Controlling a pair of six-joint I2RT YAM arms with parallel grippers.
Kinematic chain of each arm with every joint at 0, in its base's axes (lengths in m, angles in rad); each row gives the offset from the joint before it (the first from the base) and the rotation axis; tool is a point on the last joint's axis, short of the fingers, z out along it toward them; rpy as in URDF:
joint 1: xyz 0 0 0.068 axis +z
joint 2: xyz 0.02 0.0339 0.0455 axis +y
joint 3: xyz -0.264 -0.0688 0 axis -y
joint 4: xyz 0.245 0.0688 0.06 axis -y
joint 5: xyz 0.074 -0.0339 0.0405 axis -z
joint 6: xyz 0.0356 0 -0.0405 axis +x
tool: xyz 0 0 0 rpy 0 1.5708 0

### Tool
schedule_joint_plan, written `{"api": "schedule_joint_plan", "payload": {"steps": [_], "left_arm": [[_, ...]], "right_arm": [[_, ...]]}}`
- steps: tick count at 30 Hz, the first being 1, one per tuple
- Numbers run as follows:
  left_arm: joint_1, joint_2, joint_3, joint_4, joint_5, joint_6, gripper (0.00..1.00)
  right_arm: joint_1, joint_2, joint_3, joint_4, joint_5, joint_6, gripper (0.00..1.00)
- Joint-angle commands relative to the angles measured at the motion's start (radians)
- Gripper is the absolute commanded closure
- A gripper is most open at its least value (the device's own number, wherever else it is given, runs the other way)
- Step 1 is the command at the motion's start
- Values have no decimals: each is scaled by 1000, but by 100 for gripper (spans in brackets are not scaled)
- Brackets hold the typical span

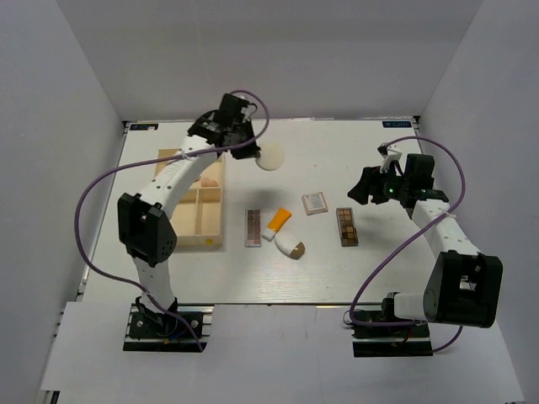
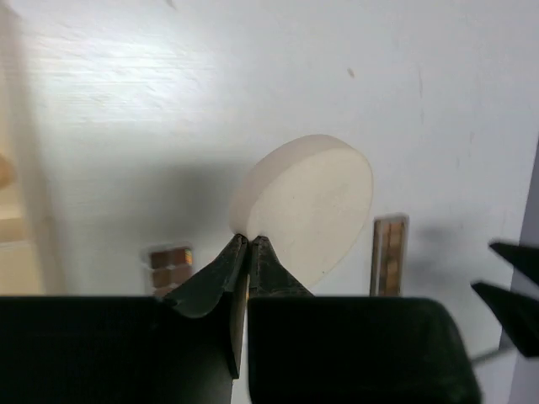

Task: Organize the makeup

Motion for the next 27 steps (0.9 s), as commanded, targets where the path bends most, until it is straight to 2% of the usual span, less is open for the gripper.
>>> {"api": "schedule_joint_plan", "payload": {"steps": [1, 8, 11, 15, 16, 17, 19, 20, 23, 27], "left_arm": [[66, -69, -24, -3, -111, -19, 100], [285, -157, -153, 20, -214, -57, 100], [333, -177, -196, 34, -235, -69, 99], [394, -157, -236, 49, -240, -68, 92], [410, -146, -236, 48, -242, -69, 88], [410, -137, -236, 46, -240, -69, 77], [431, -116, -236, 45, -235, -72, 66], [431, -112, -237, 45, -235, -72, 51], [449, -106, -236, 34, -239, -74, 26], [450, -145, -236, 40, -217, -54, 19]], "right_arm": [[-2, -21, -3, 36, -34, -11, 30], [-2, -23, -4, 24, -37, -39, 30], [-1, -23, -11, 14, -38, -55, 30], [2, -17, -17, 10, -47, -71, 30], [2, -14, -18, 8, -49, -78, 30], [2, -9, -15, 7, -49, -86, 30], [2, -4, -12, -2, -47, -98, 29], [2, -4, -11, -9, -46, -108, 29], [2, -3, -11, -16, -44, -124, 28], [4, 2, -15, -24, -55, -141, 25]]}}
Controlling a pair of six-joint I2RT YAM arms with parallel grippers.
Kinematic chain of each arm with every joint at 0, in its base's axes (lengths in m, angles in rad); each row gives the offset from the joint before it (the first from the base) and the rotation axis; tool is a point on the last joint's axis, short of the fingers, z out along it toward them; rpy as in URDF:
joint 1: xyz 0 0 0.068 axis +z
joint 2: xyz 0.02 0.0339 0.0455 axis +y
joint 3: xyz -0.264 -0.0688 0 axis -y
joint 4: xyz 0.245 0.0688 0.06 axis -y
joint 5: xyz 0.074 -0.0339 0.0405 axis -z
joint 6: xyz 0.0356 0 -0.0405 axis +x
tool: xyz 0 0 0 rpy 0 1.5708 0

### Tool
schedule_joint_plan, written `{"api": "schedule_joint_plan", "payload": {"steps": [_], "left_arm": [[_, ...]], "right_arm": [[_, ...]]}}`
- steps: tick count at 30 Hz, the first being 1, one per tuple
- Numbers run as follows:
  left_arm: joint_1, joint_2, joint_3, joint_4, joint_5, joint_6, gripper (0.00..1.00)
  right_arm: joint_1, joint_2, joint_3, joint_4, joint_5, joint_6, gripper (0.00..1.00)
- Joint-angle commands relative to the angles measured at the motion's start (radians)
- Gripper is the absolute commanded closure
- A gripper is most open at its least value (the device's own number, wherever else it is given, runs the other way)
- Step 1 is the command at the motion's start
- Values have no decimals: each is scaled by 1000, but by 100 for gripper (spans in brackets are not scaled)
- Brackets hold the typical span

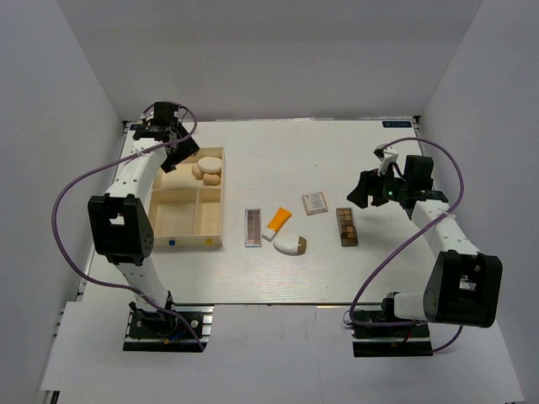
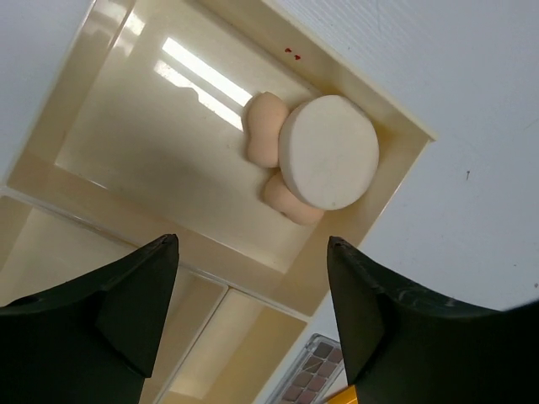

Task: Organize the makeup

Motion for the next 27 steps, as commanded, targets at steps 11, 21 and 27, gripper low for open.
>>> {"api": "schedule_joint_plan", "payload": {"steps": [11, 21, 27], "left_arm": [[-170, -87, -76, 71, 545, 212, 20], [-387, -32, -80, -32, 331, 190, 36], [-454, 24, -120, -50, 211, 168, 37]], "right_arm": [[37, 54, 17, -49, -49, -128, 33], [83, 109, 72, -90, -23, -99, 74], [92, 92, 52, -83, -6, -87, 53]]}}
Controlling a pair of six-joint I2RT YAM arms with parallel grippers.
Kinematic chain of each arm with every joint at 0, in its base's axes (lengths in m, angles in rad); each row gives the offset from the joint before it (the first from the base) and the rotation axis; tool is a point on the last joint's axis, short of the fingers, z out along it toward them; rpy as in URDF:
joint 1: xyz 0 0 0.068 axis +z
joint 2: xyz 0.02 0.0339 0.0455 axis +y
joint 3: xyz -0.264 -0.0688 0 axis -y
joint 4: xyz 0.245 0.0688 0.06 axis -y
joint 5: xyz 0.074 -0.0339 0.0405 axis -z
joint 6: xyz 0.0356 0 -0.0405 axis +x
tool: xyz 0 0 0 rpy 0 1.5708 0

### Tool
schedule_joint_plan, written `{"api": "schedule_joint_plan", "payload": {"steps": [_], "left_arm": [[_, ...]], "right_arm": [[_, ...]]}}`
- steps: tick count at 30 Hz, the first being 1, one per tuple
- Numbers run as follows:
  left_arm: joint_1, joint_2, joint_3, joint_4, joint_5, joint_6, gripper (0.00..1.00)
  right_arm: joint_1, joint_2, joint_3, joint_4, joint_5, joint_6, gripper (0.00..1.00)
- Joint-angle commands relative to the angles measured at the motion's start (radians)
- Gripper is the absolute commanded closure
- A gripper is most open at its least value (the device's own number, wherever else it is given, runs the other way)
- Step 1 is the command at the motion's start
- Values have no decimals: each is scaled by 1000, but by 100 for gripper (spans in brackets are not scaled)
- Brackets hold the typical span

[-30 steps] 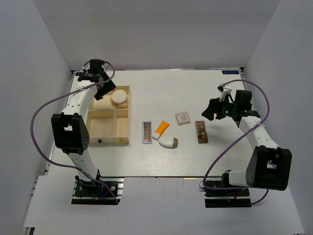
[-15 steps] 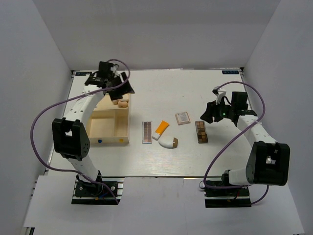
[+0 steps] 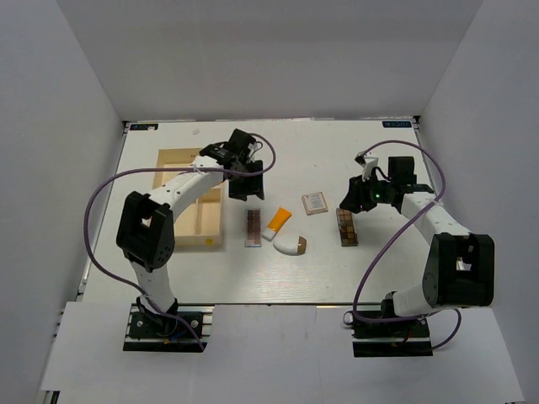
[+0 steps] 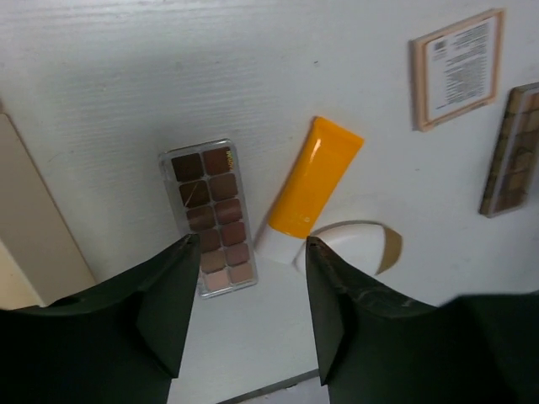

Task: Organize the makeup

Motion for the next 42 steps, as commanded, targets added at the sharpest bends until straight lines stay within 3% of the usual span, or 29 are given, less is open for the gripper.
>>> {"api": "schedule_joint_plan", "payload": {"steps": [1, 9, 20, 27, 31, 34, 42], "left_arm": [[-30, 25, -38, -18, -95, -10, 35], [-92, 108, -56, -18, -186, -37, 18], [-119, 233, -10, -61, -260, -55, 20], [-119, 234, -41, -41, -240, -60, 36], [-119, 176, -35, -23, -237, -58, 61], [-101, 84, 0, 5, -221, -47, 72], [-4, -112, 83, -55, -330, -17, 82]], "right_arm": [[5, -26, 15, -1, 8, 9, 51], [5, -36, -7, 7, 15, 14, 46], [5, -36, -20, 15, 14, 23, 44], [2, -39, -27, 18, 12, 21, 44], [5, -41, -28, 18, 11, 21, 44], [5, -45, -31, 13, 8, 15, 46], [3, -53, -43, 18, -5, 12, 52]]}}
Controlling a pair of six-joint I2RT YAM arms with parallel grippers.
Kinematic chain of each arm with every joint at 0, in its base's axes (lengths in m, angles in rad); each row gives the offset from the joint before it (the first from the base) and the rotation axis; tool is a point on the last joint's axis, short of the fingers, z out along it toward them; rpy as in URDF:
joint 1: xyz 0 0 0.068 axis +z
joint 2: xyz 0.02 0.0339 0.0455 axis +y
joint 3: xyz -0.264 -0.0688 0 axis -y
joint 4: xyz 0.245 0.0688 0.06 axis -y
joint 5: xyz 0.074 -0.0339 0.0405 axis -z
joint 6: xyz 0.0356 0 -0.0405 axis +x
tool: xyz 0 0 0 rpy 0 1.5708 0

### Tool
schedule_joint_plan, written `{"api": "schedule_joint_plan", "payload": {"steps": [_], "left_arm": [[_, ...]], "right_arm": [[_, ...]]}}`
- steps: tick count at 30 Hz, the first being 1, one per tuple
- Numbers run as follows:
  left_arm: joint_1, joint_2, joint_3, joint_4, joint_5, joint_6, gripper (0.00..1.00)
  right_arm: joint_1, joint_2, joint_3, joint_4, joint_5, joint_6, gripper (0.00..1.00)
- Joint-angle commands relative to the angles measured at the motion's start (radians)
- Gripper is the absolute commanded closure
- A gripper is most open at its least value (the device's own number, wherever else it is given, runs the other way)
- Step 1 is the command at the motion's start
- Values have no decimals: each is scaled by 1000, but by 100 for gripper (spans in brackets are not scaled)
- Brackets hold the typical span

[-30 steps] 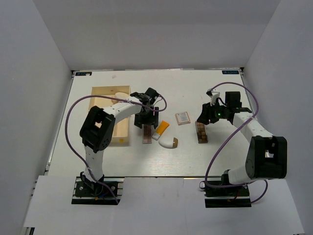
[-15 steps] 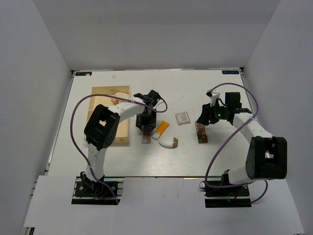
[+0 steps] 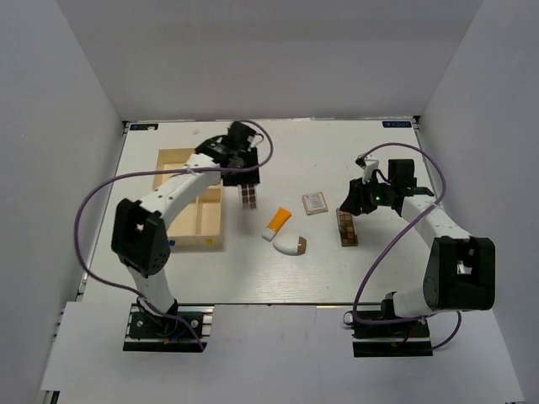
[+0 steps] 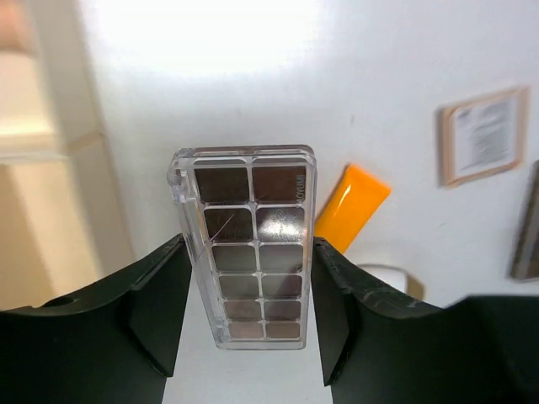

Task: Organize the makeup

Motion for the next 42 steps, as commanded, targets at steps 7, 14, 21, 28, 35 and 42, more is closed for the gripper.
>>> {"api": "schedule_joint_plan", "payload": {"steps": [7, 14, 21, 28, 35, 42], "left_arm": [[251, -276, -80, -48, -118, 38, 84], [417, -364, -236, -38, -181, 82, 85], [478, -385, -404, 14, -204, 102, 79], [509, -375, -431, 46, -169, 94, 41], [518, -366, -362, 28, -170, 110, 23], [518, -382, -316, 6, -147, 111, 14]], "right_arm": [[2, -42, -35, 24, -21, -13, 53], [-2, -41, -33, 28, -27, -10, 53], [0, -35, -27, 24, -27, -12, 48], [3, -22, -15, 11, 11, -15, 40], [8, 24, 11, -22, 47, -18, 36], [23, 47, 30, -38, 107, -25, 19]]}}
